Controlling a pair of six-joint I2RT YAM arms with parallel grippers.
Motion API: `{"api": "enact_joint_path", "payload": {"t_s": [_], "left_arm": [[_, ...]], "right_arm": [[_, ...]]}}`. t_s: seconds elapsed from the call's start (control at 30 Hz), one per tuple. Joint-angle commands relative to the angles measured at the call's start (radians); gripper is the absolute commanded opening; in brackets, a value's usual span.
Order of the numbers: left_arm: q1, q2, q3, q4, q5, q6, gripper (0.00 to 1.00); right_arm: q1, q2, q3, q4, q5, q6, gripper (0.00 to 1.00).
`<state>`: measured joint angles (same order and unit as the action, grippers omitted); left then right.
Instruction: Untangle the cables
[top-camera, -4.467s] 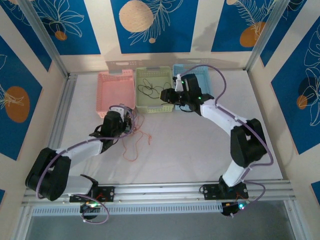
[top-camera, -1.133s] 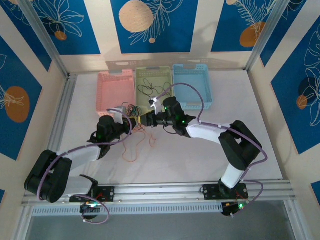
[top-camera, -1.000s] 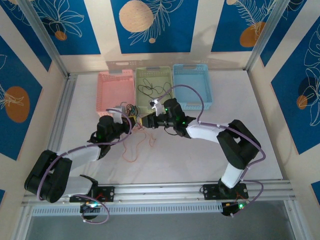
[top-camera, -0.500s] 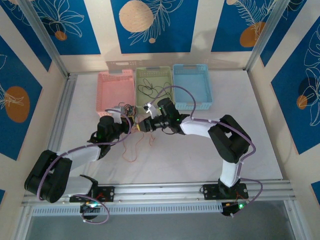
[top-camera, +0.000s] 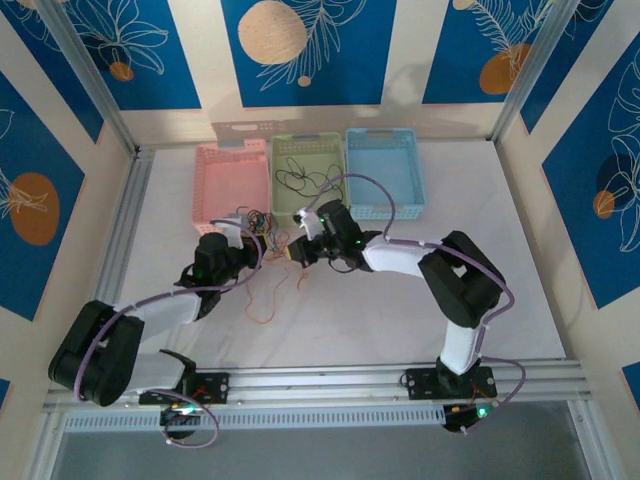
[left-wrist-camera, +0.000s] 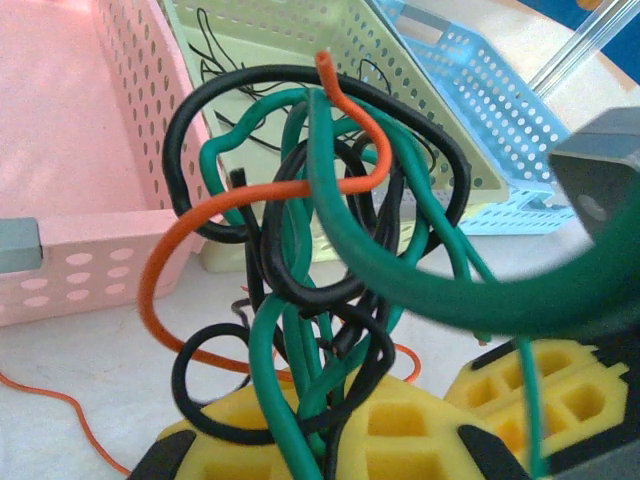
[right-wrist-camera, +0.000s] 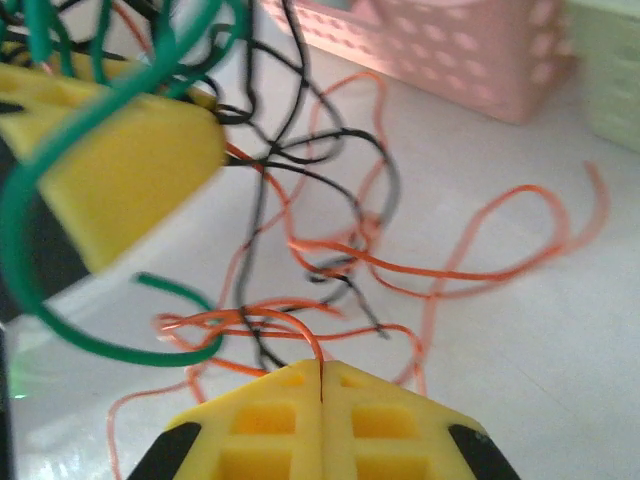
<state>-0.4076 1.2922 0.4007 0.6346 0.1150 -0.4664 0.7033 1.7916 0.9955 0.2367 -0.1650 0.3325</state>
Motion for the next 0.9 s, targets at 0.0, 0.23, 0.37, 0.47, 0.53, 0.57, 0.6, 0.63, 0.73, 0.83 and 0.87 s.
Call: {"api": "enact_joint_path", "payload": {"t_s": [0.0, 0.23, 0.37, 0.47, 0.53, 0.57, 0.6, 0.63, 0.73, 0.83, 0.87], "left_arm": [[0.011, -0.02, -0.005, 0.011, -0.03, -0.011, 0.0], [0.011, -0.036, -0.01, -0.01, -0.079, -0.015, 0.0], [0.012, -0.062, -0.02, -0.037, -0.145, -0.02, 0.0], [0.012, -0.074, -0.027, -0.044, -0.178, -0.024, 0.0], [0.012, -0.08, -0.03, -0.044, -0.184, -0.024, 0.0], [0.012, -0.083, -0.031, -0.045, -0.188, -0.024, 0.0], [0.012, -0.087, -0.034, -0.047, -0.194, -0.025, 0.0], [0.012, -0.091, -0.036, -0.048, -0.2, -0.026, 0.0], [0.012, -0.103, -0.043, -0.049, -0.213, -0.028, 0.0], [0.012, -0.105, -0.045, -0.051, -0.215, -0.028, 0.0], [0.012, -0.105, -0.044, -0.051, -0.213, -0.028, 0.0]], "right_arm": [[-0.044, -0.081, -0.063, 0.098, 0.116, 0.052, 0.04], [-0.102, -0.18, -0.171, 0.124, 0.37, 0.145, 0.03], [-0.171, -0.245, -0.25, 0.127, 0.484, 0.257, 0.03], [-0.213, -0.273, -0.29, 0.123, 0.51, 0.322, 0.04], [-0.22, -0.287, -0.306, 0.129, 0.53, 0.336, 0.04], [-0.219, -0.292, -0.312, 0.137, 0.531, 0.336, 0.04], [-0.218, -0.297, -0.318, 0.145, 0.538, 0.338, 0.04], [-0.218, -0.297, -0.32, 0.154, 0.53, 0.334, 0.04], [-0.205, -0.3, -0.315, 0.15, 0.545, 0.318, 0.04], [-0.201, -0.31, -0.323, 0.153, 0.565, 0.323, 0.04], [-0.204, -0.312, -0.328, 0.156, 0.565, 0.326, 0.04]]}}
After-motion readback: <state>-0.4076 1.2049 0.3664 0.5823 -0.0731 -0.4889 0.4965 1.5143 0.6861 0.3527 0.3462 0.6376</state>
